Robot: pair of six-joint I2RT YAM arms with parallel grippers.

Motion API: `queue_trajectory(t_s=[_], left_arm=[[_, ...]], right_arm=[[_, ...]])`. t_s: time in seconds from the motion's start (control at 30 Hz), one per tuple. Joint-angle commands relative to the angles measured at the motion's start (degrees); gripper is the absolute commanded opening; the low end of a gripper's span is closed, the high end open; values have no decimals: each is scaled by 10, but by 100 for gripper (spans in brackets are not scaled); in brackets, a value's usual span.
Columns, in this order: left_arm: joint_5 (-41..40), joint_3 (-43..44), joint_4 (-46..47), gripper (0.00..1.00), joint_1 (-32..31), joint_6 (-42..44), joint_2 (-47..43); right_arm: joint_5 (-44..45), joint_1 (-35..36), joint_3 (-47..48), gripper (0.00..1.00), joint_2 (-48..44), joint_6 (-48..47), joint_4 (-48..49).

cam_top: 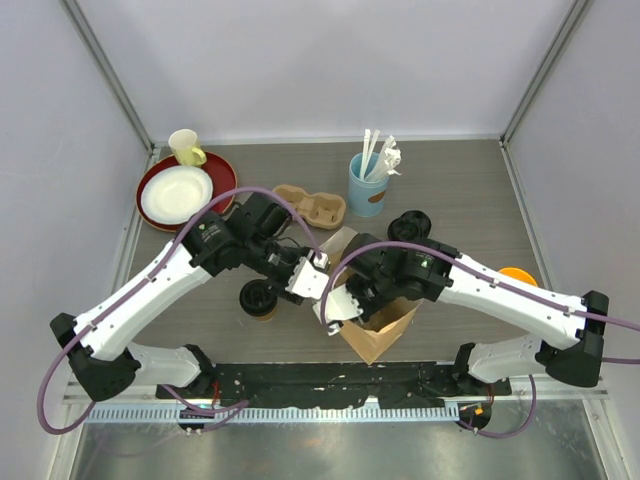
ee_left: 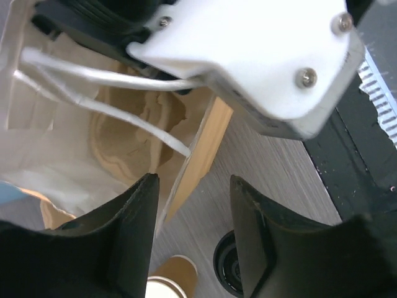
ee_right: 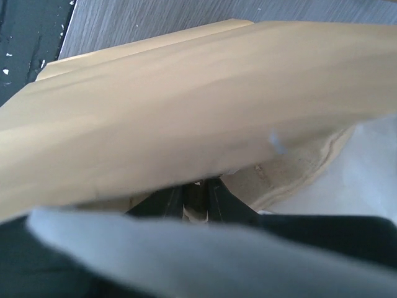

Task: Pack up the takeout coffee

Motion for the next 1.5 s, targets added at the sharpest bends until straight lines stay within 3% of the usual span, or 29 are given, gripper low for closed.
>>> queue_trajectory(t_s=[0.0,0.2,0.43,0.57,0.6,0.63,0.7,0.83,1.13,1.3,1.4,1.47], left_arm=[[-32,20,55,59,2,-51,-8],[-57,32,69,77,7,-120,-32],[-26,34,92,84,46,-256,-73],[-14,6,167,91,97,-408,-99],[-15,2,213,92,125,-515,-98],[-15,-1,235,93,140,-566,-96],[-27,6,271,90,162,-681,-75],[-105,50,273,78,163,-773,-20],[-152,115,192,75,107,-696,71],[-205,86,191,75,85,-656,77],[-221,86,175,71,69,-639,84],[-241,75,163,63,58,-628,81]], right_arm=[[2,-3,-24,1,-21,3,28],[3,-4,-40,1,-8,4,34],[-16,-11,-57,1,5,-2,40],[-25,-14,-54,1,21,-2,41],[-24,-14,-53,1,24,-2,40],[-24,-14,-48,1,23,-3,41],[-22,-17,-43,1,22,-7,40],[-25,-18,-37,1,32,-9,35],[-1,-27,-5,1,65,-4,8],[-3,-32,-9,1,93,-17,26],[-11,-29,-10,1,95,-17,29],[-19,-26,-9,1,88,-17,28]])
